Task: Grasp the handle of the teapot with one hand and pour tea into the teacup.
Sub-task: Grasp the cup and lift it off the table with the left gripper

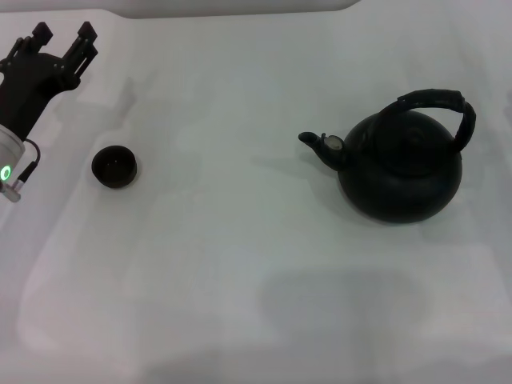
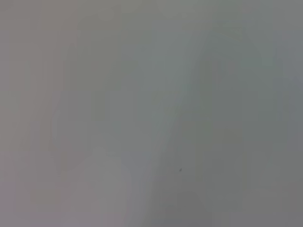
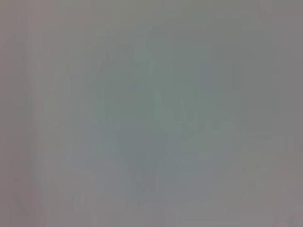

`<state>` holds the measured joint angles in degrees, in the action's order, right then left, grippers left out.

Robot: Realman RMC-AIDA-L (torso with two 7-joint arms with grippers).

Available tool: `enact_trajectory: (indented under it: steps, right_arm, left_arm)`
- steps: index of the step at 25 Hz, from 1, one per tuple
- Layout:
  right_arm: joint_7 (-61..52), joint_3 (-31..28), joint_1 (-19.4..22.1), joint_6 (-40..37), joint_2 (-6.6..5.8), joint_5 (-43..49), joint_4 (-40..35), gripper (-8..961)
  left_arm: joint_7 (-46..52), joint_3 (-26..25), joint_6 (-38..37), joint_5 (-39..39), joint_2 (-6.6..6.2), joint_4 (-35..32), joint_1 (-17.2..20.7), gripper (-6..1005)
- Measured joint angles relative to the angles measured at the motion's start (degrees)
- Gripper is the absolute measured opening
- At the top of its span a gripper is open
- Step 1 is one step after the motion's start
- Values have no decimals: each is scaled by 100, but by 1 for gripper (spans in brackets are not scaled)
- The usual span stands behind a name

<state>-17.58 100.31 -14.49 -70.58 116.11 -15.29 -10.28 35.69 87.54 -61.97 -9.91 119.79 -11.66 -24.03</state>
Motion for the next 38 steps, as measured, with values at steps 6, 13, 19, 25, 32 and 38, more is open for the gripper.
enact_trajectory:
  steps: [6,13,19,25,32,38]
  right_arm:
    - [0,-3,-1,0,-6,0,0,875]
    - [0,-3,-1,0,-9,-9,0,873]
    - [0,10,-1,0,-9,-10,-1,871]
    - [0,16,-8,8,-9,-5,7,870]
    - [0,12,-26,25,-9,-1,9,868]
    - [0,-8,-21,151,-9,-6,9,867]
  left_arm:
    - [104,3,-1,5,4,4,23,759]
    - [232,9,-7,-2,8,-1,23,760]
    - [690,402,-4,-27,-61,-72,-120,761]
    - [1837,535,329,-602,-270,-259,-417,761]
    - [3675,499,1454,-2707,-587,-1048,-730,762]
    - [5573,330,2060,-5283,-817,-2237,-742,763]
